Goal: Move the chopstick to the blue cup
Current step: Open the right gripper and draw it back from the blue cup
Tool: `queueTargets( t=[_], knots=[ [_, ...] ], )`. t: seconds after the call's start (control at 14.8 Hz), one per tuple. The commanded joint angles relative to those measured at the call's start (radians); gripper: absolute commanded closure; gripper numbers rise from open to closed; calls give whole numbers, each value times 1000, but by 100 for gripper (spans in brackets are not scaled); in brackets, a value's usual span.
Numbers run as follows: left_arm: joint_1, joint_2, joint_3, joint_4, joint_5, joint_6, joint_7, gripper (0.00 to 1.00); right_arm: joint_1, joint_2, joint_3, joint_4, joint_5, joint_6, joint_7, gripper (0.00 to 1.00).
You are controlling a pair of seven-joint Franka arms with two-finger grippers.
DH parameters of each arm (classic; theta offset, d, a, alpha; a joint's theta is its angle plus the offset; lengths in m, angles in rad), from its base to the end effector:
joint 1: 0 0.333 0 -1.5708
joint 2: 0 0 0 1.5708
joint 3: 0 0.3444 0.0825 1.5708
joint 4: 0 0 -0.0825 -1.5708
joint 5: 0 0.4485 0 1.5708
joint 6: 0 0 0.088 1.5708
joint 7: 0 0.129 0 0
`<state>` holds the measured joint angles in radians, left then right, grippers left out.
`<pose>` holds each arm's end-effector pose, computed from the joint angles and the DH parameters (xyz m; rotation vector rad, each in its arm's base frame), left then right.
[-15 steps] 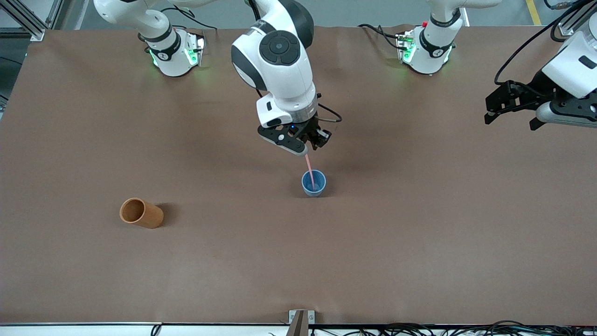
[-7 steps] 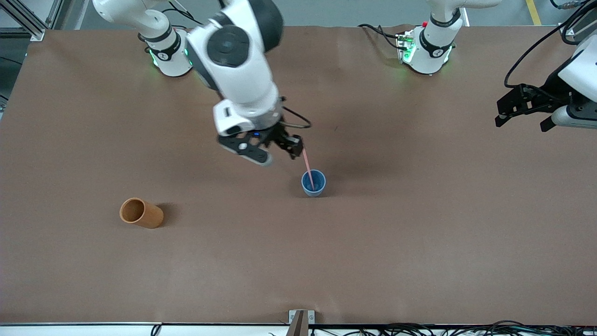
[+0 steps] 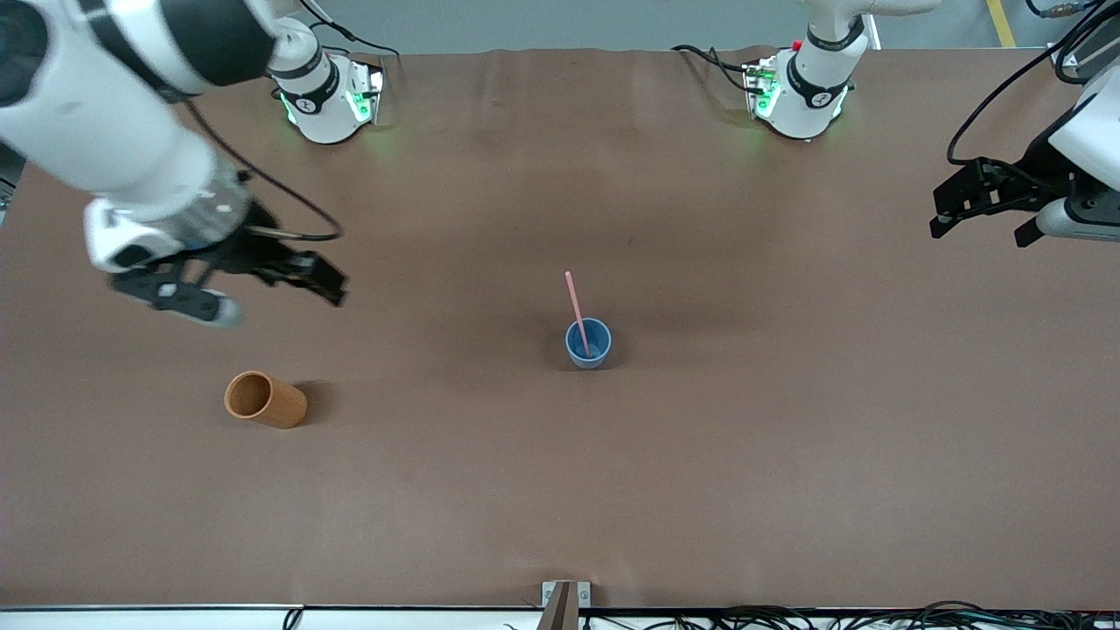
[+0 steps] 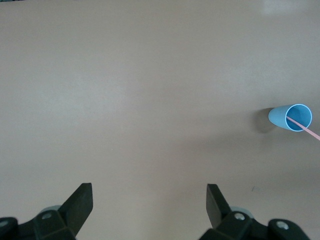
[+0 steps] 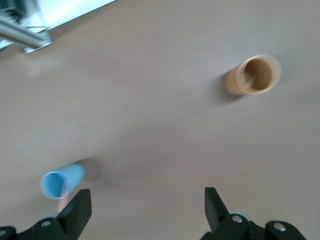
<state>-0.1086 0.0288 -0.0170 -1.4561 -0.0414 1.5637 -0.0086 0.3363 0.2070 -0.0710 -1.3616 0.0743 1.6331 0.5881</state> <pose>0.6244 -0.0841 0.6740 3.0869 -0.1837 0.1173 0.6677 0.1962 0.6140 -3.0200 0.4921 -0.0526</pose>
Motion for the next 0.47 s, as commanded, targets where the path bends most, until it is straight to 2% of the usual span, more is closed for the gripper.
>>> queueTargets(
  t=[0.0, 0.27, 0.4],
  knots=[
    [3, -1, -1, 6, -9, -10, 9, 0, -94, -165, 22, -212, -50, 33, -132, 0],
    [4, 2, -1, 8, -6, -10, 5, 0, -222, -277, 22, -381, -54, 106, -309, 0],
    [4, 2, -1, 8, -9, -10, 5, 0, -275, -304, 22, -410, -99, 119, -396, 0]
  ],
)
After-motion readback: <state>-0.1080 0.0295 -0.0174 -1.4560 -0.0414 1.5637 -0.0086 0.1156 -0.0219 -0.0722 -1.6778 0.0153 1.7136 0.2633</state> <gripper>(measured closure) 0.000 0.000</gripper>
